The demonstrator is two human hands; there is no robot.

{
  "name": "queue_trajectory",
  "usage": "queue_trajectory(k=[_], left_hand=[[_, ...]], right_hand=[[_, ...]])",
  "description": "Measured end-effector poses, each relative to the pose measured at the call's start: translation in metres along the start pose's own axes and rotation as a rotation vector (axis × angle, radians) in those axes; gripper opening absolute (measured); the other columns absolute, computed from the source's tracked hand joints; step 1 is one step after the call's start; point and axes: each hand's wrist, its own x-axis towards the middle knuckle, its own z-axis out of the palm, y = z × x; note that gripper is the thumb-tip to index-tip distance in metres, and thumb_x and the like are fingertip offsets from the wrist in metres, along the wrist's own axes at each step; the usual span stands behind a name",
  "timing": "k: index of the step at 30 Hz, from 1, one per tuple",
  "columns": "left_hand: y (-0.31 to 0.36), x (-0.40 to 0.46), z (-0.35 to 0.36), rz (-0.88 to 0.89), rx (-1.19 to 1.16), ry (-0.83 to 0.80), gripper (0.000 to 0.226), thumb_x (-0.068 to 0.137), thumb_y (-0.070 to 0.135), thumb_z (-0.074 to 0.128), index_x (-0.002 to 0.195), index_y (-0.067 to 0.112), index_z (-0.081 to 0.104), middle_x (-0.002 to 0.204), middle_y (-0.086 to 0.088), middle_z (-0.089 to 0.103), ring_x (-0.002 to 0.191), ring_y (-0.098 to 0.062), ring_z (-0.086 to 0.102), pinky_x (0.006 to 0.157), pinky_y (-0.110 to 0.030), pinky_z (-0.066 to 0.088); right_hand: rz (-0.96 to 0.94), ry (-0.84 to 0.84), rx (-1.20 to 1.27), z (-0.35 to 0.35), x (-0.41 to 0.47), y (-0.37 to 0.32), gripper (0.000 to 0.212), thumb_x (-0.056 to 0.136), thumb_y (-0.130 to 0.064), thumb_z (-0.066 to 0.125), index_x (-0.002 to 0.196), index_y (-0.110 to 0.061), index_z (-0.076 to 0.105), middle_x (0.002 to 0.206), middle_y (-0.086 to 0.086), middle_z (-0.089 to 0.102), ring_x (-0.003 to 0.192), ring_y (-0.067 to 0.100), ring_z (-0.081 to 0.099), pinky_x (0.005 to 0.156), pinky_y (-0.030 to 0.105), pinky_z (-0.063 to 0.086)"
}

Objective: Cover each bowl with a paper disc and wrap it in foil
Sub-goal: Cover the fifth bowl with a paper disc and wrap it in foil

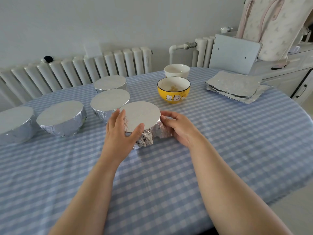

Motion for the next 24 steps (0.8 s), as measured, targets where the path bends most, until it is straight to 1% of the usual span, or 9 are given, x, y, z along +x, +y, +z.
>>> queue_trajectory(k=[2, 3, 6, 8, 11, 15, 20, 22, 24], left_hand=[[0.0, 0.0, 0.0, -0.002, -0.009, -0.005, 0.095, 0.077, 0.067, 0.049, 0.153, 0.015, 0.028, 0.162, -0.002, 0.015, 0.149, -0.015, 0.009, 0.112, -0.026, 0.011], [0.0, 0.0, -0.001, -0.003, -0.013, -0.008, 0.096, 0.076, 0.067, 0.048, 0.153, 0.015, 0.027, 0.162, -0.002, 0.015, 0.149, -0.015, 0.009, 0.114, -0.028, 0.012], [0.002, 0.0, -0.002, -0.012, -0.015, -0.021, 0.097, 0.075, 0.068, 0.047, 0.154, 0.016, 0.026, 0.163, -0.001, 0.014, 0.149, -0.015, 0.008, 0.116, -0.032, 0.014], [0.002, 0.0, -0.001, -0.011, -0.014, -0.017, 0.096, 0.076, 0.067, 0.048, 0.154, 0.016, 0.026, 0.163, -0.001, 0.014, 0.149, -0.015, 0.008, 0.116, -0.032, 0.013], [0.002, 0.0, -0.001, -0.014, -0.019, -0.012, 0.095, 0.078, 0.066, 0.05, 0.154, 0.015, 0.026, 0.162, -0.001, 0.014, 0.149, -0.015, 0.008, 0.116, -0.031, 0.013], [0.002, 0.001, 0.0, -0.004, -0.004, 0.0, 0.088, 0.085, 0.059, 0.056, 0.154, 0.014, 0.026, 0.162, -0.001, 0.016, 0.148, -0.016, 0.01, 0.117, -0.034, 0.015], [0.0, 0.002, -0.001, -0.001, 0.02, 0.007, 0.097, 0.079, 0.067, 0.052, 0.155, 0.014, 0.024, 0.162, -0.002, 0.018, 0.149, -0.018, 0.012, 0.118, -0.038, 0.017], [-0.001, 0.003, -0.001, -0.004, 0.005, 0.006, 0.103, 0.073, 0.074, 0.05, 0.154, 0.015, 0.025, 0.161, -0.001, 0.021, 0.148, -0.017, 0.014, 0.118, -0.037, 0.019], [-0.002, 0.003, -0.002, -0.003, -0.015, 0.007, 0.11, 0.07, 0.084, 0.053, 0.154, 0.016, 0.028, 0.16, 0.001, 0.024, 0.146, -0.015, 0.015, 0.117, -0.034, 0.019]], right_hand=[[0.004, 0.007, 0.024, 0.0, 0.001, 0.0, 0.023, 0.092, -0.003, 0.062, 0.115, -0.002, 0.066, 0.098, 0.015, 0.071, 0.087, 0.025, 0.068, 0.086, 0.042, 0.056], [-0.001, 0.016, 0.022, 0.0, 0.002, 0.0, 0.02, 0.094, -0.002, 0.06, 0.113, -0.001, 0.066, 0.097, 0.015, 0.071, 0.085, 0.024, 0.067, 0.083, 0.039, 0.057], [-0.029, 0.07, -0.043, 0.003, 0.002, 0.001, 0.012, 0.095, -0.005, 0.06, 0.098, -0.008, 0.071, 0.093, 0.013, 0.072, 0.087, 0.024, 0.067, 0.088, 0.041, 0.055], [-0.058, 0.109, -0.111, 0.003, 0.003, 0.002, 0.013, 0.095, -0.009, 0.061, 0.09, -0.014, 0.072, 0.088, 0.007, 0.074, 0.084, 0.02, 0.069, 0.086, 0.038, 0.057], [-0.108, 0.158, -0.208, 0.006, 0.005, 0.006, 0.016, 0.096, -0.016, 0.062, 0.082, -0.019, 0.071, 0.077, -0.002, 0.073, 0.073, 0.012, 0.067, 0.076, 0.032, 0.054], [-0.12, 0.211, -0.26, 0.01, 0.005, 0.007, 0.023, 0.096, -0.022, 0.064, 0.074, -0.019, 0.068, 0.071, -0.003, 0.069, 0.068, 0.012, 0.061, 0.071, 0.034, 0.05], [-0.077, 0.244, -0.218, 0.016, 0.005, 0.005, 0.019, 0.096, -0.023, 0.062, 0.079, -0.018, 0.067, 0.074, -0.002, 0.068, 0.074, 0.015, 0.061, 0.071, 0.035, 0.049], [-0.05, 0.258, -0.203, 0.018, 0.006, 0.005, 0.018, 0.096, -0.023, 0.062, 0.079, -0.018, 0.066, 0.076, 0.0, 0.067, 0.079, 0.018, 0.062, 0.073, 0.036, 0.05], [-0.015, 0.266, -0.2, 0.019, 0.006, 0.002, 0.022, 0.095, -0.023, 0.063, 0.074, -0.017, 0.066, 0.076, 0.002, 0.068, 0.083, 0.021, 0.063, 0.078, 0.038, 0.051]])
